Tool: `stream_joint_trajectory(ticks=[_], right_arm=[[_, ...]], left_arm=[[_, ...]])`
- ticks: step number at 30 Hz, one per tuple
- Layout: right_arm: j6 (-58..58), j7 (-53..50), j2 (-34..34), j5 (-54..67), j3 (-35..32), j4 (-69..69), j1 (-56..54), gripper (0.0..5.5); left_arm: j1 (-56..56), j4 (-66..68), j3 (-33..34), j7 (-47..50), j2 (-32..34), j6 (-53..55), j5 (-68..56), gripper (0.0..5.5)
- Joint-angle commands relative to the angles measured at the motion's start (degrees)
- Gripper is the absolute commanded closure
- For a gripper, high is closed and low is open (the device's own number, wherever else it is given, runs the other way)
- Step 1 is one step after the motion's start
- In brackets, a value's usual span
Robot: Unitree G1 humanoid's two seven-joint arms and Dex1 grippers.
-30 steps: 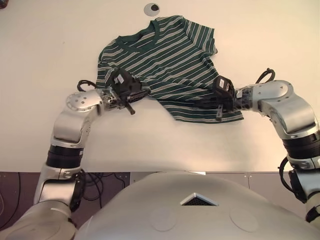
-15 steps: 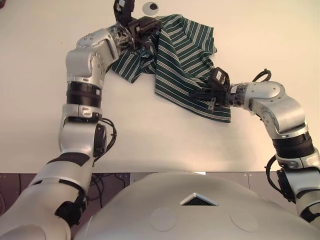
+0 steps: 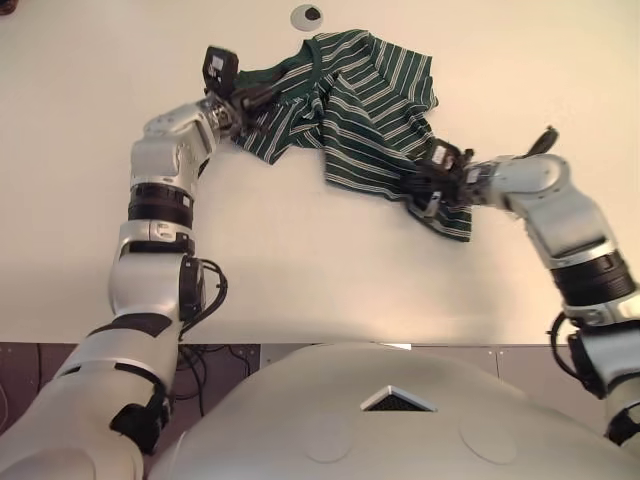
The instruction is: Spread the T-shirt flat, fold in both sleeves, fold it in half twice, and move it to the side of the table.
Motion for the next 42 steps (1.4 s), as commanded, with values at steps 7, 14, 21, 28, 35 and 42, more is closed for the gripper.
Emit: stream_joint_trajectory(ticks=[7,14,21,28,35,42], right_arm=[[-13.96,30.05,-17.42,2.39,1.89,-1.66,5.59,5.5],[-2.42,25.67,-8.32,12.86,-7.6,-2.47,-6.43,5.5],[9.38,12.39,-6.01,13.86,-5.11,-19.54,3.72,5.5],[24.39,-5.87,-0.41,7.38,3.15,-28.16,8.0,5.5],[25.47,-7.66,-0.89,3.4,10.06,-25.14,3.99,5.5],[14.06,21.93,-13.52,8.24,15.02,-21.17,-2.18,5.5]], left_arm=[[12.03,-21.11,-1.37,0.13,1.34,4.62,-0.4,4.3],[19.99,-35.01,-2.01,0.98,3.08,7.67,-1.12,4.3],[31.02,-58.93,7.95,6.34,4.6,17.18,-9.36,4.3],[38.21,-73.72,16.54,14.36,3.17,24.89,-16.64,4.3],[46.11,-80.55,17.63,21.06,-1.33,25.07,-18.79,4.3],[59.65,-91.62,13.69,30.17,-11.6,20.92,-17.82,4.3]])
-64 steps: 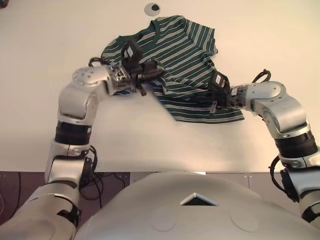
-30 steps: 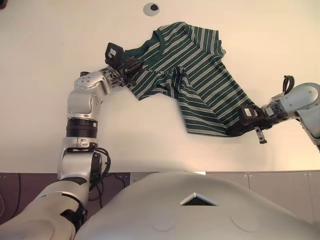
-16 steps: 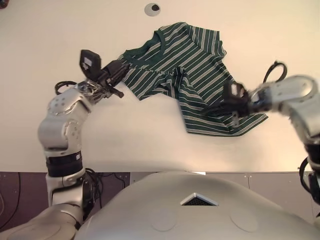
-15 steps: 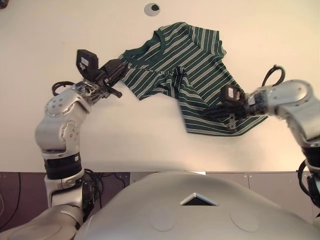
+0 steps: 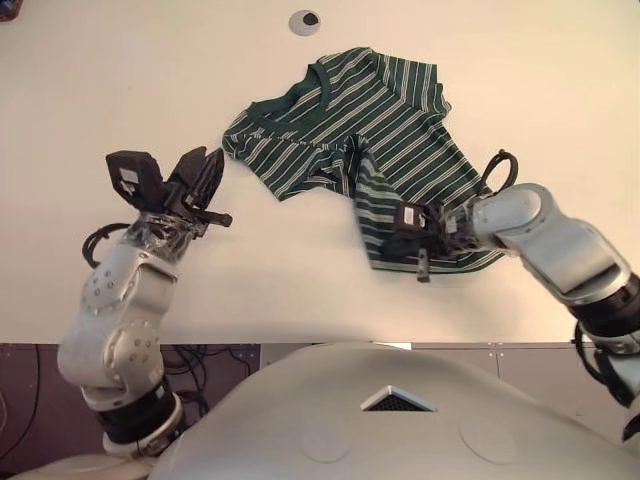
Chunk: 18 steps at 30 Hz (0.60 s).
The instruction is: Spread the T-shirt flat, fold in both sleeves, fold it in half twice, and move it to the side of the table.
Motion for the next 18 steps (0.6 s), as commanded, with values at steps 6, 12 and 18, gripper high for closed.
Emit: stream_joint_trajectory(ticks=[6,12,18], right_arm=[[-19.84,27.82,-17.19,4.04,7.41,10.48,-8.18,5.5],[0.62,7.91,4.91,14.52,-10.19,20.29,-16.6,5.5],[5.34,-9.5,9.56,5.1,-3.83,11.71,-8.41,5.5]], left_arm=[[19.74,-8.25,-13.43,7.21,-8.63,-9.47,7.59,4.3],[3.04,4.56,-13.4,0.72,3.01,-7.84,11.07,4.3],[-8.86,15.74,-10.98,-3.51,9.61,-8.24,12.08,4.3]])
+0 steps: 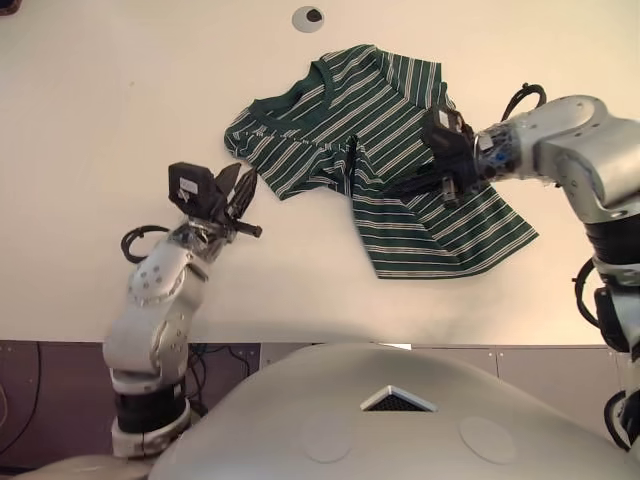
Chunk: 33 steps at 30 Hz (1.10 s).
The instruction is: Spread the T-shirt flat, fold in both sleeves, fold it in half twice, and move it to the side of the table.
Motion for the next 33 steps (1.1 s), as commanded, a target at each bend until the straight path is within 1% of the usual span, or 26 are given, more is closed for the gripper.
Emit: stream_joint_trajectory(ticks=[1,3,6,8,10,13,15,16,18,20,22,24,27,30,33], right_arm=[[4.36,-11.52,2.5,-7.27,6.56,-5.48,6.49,5.5],[6.03,-17.69,4.96,-10.86,9.02,-5.45,9.18,5.5],[6.54,-21.54,6.18,-14.08,12.5,-5.78,11.23,5.5],[7.71,-17.43,4.79,-10.53,14.98,-11.34,12.63,5.5],[7.74,-10.55,1.87,-6.05,16.7,-17.41,13.23,5.5],[7.54,-1.02,-1.34,0.38,16.46,-19.9,11.92,5.5],[7.02,-0.17,-1.77,1.07,16.18,-19.65,12.54,5.5],[7.47,-1.81,-0.12,1.43,14.65,-18.64,12.99,5.5],[9.79,-7.64,6.48,4.76,6.32,-16.32,13.68,5.5],[12.73,-10.51,11.27,9.59,-1.75,-14.11,12.01,5.5],[15.84,-12.76,14.61,13.78,-9.7,-11.31,8.77,5.5],[17.02,-15.72,16.07,14.58,-14.86,-7.76,5.95,5.5],[10.69,-22.16,14.8,6.11,-14.92,0.46,4.39,5.5],[3.0,-24.44,13.05,-1.62,-12.89,9.16,2.82,5.5],[-9.06,-27.68,16.36,-9.17,-12.26,26.46,-6.05,5.5]], left_arm=[[-3.41,2.11,1.7,-1.51,1.89,0.09,-0.27,4.3],[-3.55,1.52,1.85,-2.17,2.34,0.72,-0.84,4.3],[-3.09,0.21,2.78,-2.63,2.69,1.76,-1.94,4.3],[-2.42,-1.12,3.3,-2.86,2.91,2.73,-2.65,4.3],[-1.93,-2.35,3.45,-3.01,3.27,3.8,-3.29,4.3],[-1.41,-2.85,2.86,-3.45,3.9,5.02,-3.73,4.3],[-1.18,-2.89,2.28,-3.85,4.4,5.47,-3.72,4.3],[-0.97,-2.86,2.14,-3.96,4.51,5.6,-3.67,4.3],[-1.34,-1.73,1.06,-5.13,5.43,5.83,-3.37,4.3],[-0.97,-0.21,-0.22,-5.93,6.4,5.55,-2.1,4.3],[-0.73,3.17,-1.31,-6.4,7.56,5.14,-0.35,4.3],[-1.14,7.2,-2.04,-6.65,8.86,5.17,1.42,4.3],[-3.61,11.84,-2.45,-7.07,9.47,3.5,3.33,4.3],[-7.29,16.0,-3.67,-8.77,9.33,2.07,4.38,4.3],[-11.03,20.75,-5.02,-10.35,9.08,0.05,5.67,4.3]])
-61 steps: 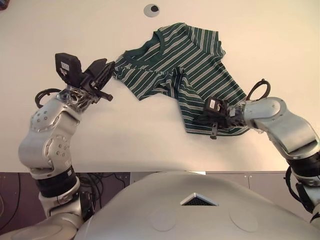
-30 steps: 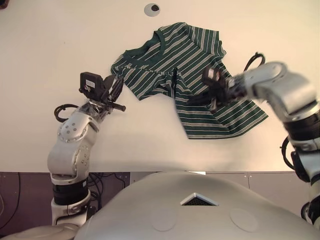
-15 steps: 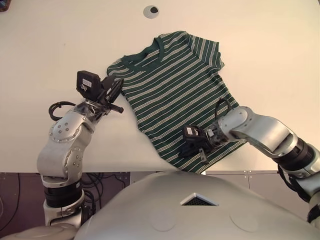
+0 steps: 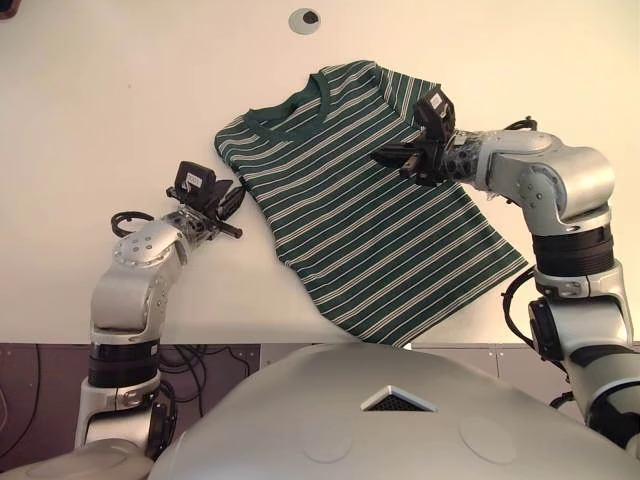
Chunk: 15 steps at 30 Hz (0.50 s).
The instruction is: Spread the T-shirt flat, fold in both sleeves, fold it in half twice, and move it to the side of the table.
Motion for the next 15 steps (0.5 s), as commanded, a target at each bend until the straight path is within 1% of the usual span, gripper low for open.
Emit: stream_joint_trajectory(ticks=[1,5,9,11,13,15], right_arm=[[-16.07,-4.04,4.38,-9.97,1.27,22.82,-13.35,5.5],[-27.91,-4.43,9.29,-16.53,3.07,45.21,-22.84,5.5],[-34.51,-5.14,11.26,-22.15,4.06,61.79,-26.53,5.5],[-37.38,-8.9,10.99,-24.45,3.23,67.56,-27.19,5.5],[-39.53,-14.9,9.78,-25.79,1.67,71.49,-27.32,5.5],[-40.68,-21.18,7.17,-26.75,-0.07,73.97,-26.72,5.5]], left_arm=[[-4.77,5.32,-1.67,-1.88,0.38,-1.96,1.57,4.3],[-7.22,6.97,-1.65,-2.99,0.69,-2.68,1.96,4.3],[-9.7,8.65,-2.1,-3.92,0.64,-3.31,2.73,4.3],[-10.99,8.92,-2.14,-4.48,0.74,-3.36,2.85,4.3],[-11.98,9.57,-1.94,-4.84,0.88,-3.71,3.02,4.3],[-12.85,10.69,-1.87,-5.24,0.87,-4.22,3.37,4.3]])
